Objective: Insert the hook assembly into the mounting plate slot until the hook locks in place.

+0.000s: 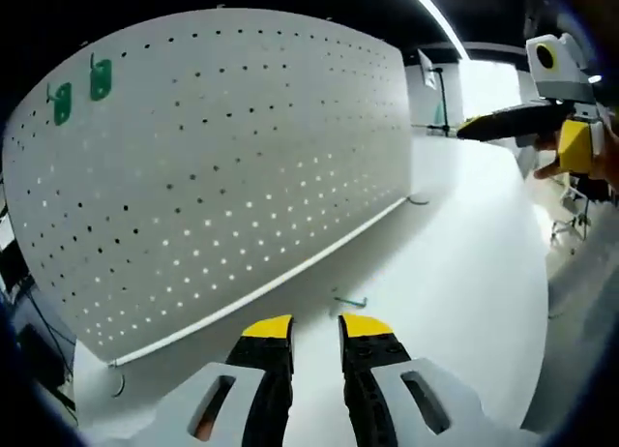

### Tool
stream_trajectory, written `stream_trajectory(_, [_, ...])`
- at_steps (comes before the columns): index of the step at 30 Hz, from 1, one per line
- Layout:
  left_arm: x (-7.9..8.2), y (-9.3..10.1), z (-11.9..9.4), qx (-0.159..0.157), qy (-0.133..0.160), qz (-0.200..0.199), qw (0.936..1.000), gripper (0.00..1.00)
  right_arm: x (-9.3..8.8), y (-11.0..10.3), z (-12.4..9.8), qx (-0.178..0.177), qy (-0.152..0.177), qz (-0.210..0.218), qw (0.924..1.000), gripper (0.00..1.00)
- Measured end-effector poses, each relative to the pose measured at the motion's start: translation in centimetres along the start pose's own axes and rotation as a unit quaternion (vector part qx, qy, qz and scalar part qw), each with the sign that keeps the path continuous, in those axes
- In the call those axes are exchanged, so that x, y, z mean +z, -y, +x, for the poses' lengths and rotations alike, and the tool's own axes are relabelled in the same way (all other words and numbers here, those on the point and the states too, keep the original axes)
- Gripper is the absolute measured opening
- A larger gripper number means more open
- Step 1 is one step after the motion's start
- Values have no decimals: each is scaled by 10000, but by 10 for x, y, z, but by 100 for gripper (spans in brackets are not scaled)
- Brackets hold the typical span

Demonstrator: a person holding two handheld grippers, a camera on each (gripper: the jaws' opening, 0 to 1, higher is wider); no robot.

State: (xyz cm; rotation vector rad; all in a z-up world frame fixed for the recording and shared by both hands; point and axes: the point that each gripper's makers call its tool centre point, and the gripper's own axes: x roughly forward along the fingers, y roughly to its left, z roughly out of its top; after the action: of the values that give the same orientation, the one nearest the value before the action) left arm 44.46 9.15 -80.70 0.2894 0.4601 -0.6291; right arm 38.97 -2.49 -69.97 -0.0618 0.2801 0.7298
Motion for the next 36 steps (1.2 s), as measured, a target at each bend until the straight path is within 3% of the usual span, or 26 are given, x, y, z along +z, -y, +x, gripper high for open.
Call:
stream_trajectory(16, [-33,30,13,-434,-667,180,9967,18,-4,-1,0,7,-47,10,10000,77])
stream_trajectory(36, [-54,37,23,-459,-1091,551,9914,10,-6,1,-4,-29,-73,35,10000,77])
